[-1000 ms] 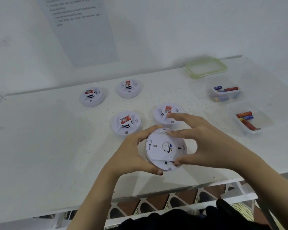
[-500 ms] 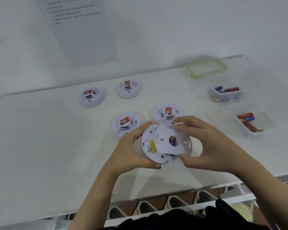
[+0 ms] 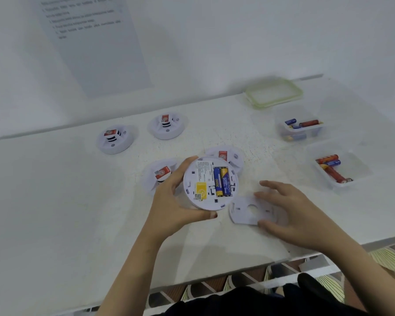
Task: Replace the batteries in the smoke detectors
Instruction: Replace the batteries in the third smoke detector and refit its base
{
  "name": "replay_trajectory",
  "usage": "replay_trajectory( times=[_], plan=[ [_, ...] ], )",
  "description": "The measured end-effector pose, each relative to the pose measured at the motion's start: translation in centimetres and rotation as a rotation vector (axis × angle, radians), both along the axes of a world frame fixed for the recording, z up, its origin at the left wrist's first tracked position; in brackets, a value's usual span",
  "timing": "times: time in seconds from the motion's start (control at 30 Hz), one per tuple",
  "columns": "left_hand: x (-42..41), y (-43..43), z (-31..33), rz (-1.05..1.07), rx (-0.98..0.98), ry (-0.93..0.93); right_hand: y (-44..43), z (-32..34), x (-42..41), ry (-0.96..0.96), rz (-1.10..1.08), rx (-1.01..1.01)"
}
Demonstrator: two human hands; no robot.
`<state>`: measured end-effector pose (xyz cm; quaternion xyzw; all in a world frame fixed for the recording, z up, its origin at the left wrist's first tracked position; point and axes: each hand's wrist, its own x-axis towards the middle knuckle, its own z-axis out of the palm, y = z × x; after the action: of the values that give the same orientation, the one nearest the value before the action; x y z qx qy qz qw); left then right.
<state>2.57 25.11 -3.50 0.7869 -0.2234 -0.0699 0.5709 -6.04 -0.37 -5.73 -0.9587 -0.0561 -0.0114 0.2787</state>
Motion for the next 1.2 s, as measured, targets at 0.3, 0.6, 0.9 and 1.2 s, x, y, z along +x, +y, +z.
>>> replay_trajectory(
  times=[0.3, 0.6, 0.9, 1.2],
  plan=[
    [0.0, -4.8, 0.5, -0.077, -0.032, -0.038, 1.1, 3.9, 1.8, -0.048, -0.066, 0.843],
    [0.4, -9.7, 1.1, -0.114, 0.165, -0.096, -2.7, 4.6, 2.1, -0.204, -0.074, 0.403],
    [0.4, -13.6, 1.6, -0.107, 0.187, -0.245, -6.4, 5.8, 2.2, -0.235, -0.115, 0.318],
    [0.2, -16.9, 1.8, -0.103, 0.192, -0.213, -10.0, 6.5, 2.9, -0.212, -0.084, 0.255]
  ],
)
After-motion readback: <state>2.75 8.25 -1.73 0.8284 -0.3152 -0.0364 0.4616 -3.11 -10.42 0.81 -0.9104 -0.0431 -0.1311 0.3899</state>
